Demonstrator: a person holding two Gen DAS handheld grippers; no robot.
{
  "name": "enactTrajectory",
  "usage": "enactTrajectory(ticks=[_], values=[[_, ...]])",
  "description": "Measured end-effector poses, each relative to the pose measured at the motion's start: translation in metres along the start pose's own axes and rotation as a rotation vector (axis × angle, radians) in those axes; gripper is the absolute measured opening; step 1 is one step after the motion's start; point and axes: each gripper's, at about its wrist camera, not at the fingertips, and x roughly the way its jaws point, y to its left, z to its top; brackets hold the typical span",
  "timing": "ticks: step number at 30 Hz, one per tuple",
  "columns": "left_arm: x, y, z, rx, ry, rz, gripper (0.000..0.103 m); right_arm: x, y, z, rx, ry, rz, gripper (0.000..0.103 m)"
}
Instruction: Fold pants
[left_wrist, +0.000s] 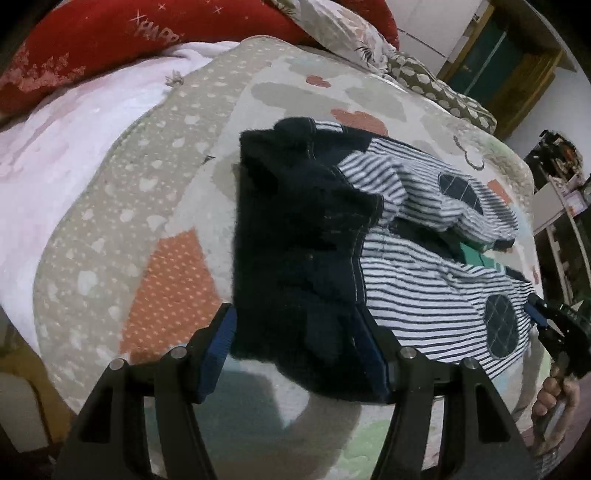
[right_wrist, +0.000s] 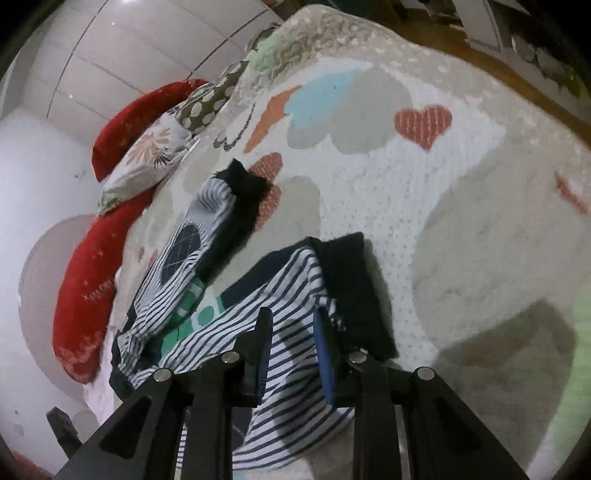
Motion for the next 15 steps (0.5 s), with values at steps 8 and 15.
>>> enactTrajectory(ticks=[8,15], values=[[-0.024,-0.02,0.051,0.105,-0.085,-0.041,0.064,-0.006,0.066,0.026,-0.331,-0.052,-0.135,0.052],[0.019,-0.061,0.114,0.288,-0.007,-0.066,0.064,0.052,0.116,0.069,-0.528,0.061,-0.164,0.052]])
